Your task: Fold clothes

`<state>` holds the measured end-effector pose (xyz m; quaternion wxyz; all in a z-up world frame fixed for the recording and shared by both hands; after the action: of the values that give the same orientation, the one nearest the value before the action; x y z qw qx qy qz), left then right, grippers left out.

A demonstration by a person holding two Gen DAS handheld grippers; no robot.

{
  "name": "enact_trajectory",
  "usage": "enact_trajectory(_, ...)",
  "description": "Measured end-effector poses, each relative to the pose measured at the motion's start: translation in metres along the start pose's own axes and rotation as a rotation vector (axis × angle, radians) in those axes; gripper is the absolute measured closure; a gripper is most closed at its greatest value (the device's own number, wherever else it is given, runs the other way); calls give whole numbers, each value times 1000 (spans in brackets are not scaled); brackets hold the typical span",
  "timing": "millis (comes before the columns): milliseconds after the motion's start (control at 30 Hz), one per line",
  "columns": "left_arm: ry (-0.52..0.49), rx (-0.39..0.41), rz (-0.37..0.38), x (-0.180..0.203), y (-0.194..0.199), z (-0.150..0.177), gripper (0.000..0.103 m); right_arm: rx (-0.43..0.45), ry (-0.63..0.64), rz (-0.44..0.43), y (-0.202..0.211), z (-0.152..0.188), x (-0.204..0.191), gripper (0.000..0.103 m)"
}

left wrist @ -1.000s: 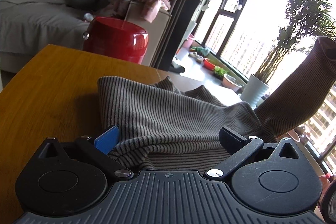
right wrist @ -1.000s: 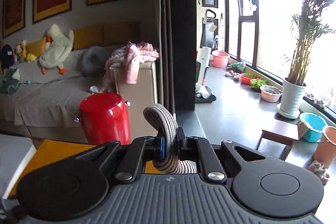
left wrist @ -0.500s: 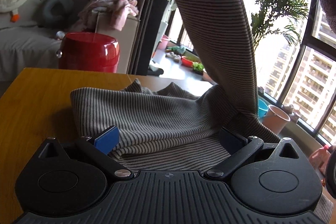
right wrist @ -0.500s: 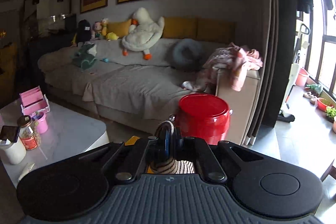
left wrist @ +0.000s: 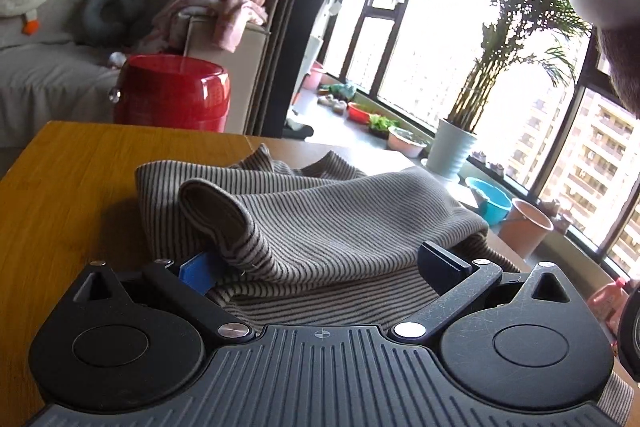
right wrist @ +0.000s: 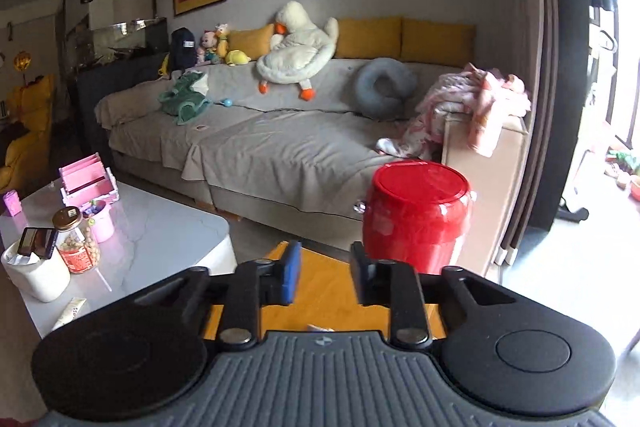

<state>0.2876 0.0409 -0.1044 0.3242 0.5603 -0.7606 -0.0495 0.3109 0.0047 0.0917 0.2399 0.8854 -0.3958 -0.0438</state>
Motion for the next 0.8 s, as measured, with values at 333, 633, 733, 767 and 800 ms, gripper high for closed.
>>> enact_trajectory(333,98,-7,-4,-16,-3,-6,0,-32,-207,123,25,132,73,55)
enact_trajectory(633,152,-29,-64,-29,-9,-8,0,83,-453,-42,24,204,77,36)
enact_trajectory(733,127,-53,-86,-27,-13,-8,0,116,-499,-97,22,215,75,34)
enact_trajectory(767,105,-63,-103,-25,-15,-8,0,134,-529,-119,25,216,78,30)
enact_trajectory(800,84,-75,-119,-23,-17,-7,0,141,-564,-136,25,219,82,30)
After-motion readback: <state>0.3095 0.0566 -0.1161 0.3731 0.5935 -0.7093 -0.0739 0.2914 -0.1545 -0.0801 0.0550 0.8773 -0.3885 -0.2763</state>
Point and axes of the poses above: each gripper's, at about its wrist camera, not at the fingertips, and y roughly against the way its jaws point, x to its right, z to its underside, the point moved 9 cm from there along -y, roughly the way its jaws point, and after that the axes turned 11 degrees about y, right-handed, at the moved point
